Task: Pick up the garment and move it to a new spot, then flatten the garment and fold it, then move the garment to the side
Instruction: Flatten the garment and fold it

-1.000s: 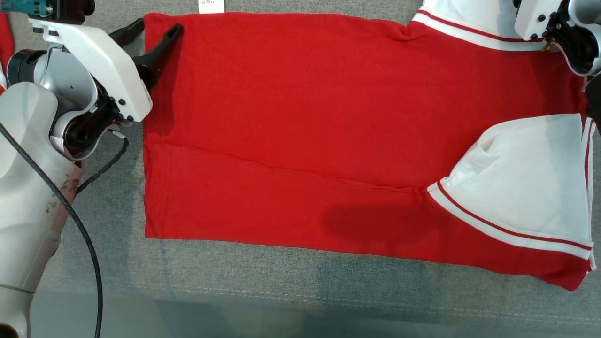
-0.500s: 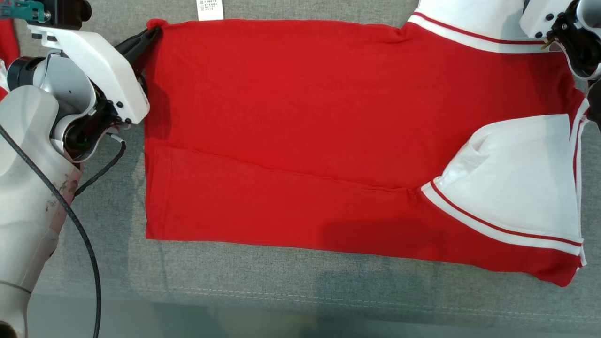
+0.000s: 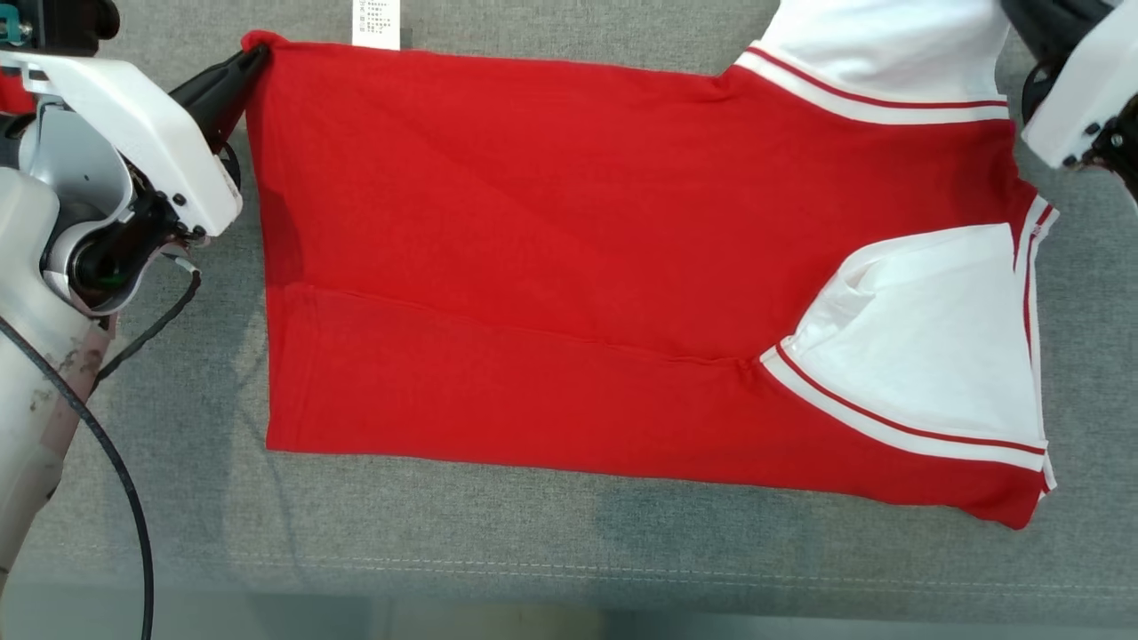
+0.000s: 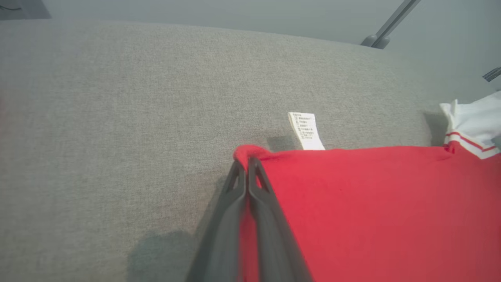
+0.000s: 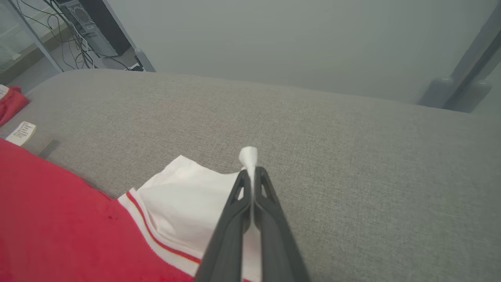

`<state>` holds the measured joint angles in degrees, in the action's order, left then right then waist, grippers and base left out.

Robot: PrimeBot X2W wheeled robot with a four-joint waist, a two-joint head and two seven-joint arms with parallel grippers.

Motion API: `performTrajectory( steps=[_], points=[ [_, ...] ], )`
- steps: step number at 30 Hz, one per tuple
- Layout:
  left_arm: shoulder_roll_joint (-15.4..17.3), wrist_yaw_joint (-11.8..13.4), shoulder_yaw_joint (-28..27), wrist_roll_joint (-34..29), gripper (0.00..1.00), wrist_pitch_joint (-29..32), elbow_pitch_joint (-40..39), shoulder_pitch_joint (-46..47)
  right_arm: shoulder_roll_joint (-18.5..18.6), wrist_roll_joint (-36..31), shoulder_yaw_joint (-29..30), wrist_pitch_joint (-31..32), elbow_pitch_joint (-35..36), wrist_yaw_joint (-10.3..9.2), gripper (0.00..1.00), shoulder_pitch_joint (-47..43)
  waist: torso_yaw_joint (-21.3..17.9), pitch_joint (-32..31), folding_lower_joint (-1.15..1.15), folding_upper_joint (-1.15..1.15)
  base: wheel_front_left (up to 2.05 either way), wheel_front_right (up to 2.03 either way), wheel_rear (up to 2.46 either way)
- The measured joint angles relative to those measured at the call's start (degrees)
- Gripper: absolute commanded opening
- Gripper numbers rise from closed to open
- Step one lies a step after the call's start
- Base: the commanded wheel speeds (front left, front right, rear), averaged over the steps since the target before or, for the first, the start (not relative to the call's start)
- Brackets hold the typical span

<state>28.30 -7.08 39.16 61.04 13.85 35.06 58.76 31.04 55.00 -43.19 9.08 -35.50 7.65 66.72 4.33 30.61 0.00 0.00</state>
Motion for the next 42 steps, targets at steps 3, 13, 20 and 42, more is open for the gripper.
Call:
performTrajectory(
  steps=[3,13,20,42],
  points=[
    [0.7,0.0,0.0,2.3,0.00,0.3,-1.7,-1.4,3.6,2.1,-3.2,0.3,6.9,0.00,0.00,-1.8,-0.4,-0.8,0.00,0.00,0.00,0.00,0.00],
    [5.3,0.0,-0.1,7.2,0.00,0.7,-8.1,-8.7,17.9,2.4,-13.2,-7.1,25.8,0.01,0.00,-8.7,-0.7,-3.4,0.00,0.00,0.00,0.00,0.00],
    [7.9,0.0,-1.0,10.1,0.00,-0.3,-12.9,-14.9,23.0,4.0,-16.5,-12.7,32.7,0.01,0.00,-14.5,-1.5,-5.0,0.00,0.00,0.00,0.00,0.00],
    [10.7,4.2,-4.1,17.2,1.00,-6.3,-22.5,-32.3,22.9,4.2,-16.0,-22.2,34.4,0.00,1.00,-34.9,-3.3,-9.0,0.00,0.00,0.00,0.00,0.00]
  ],
)
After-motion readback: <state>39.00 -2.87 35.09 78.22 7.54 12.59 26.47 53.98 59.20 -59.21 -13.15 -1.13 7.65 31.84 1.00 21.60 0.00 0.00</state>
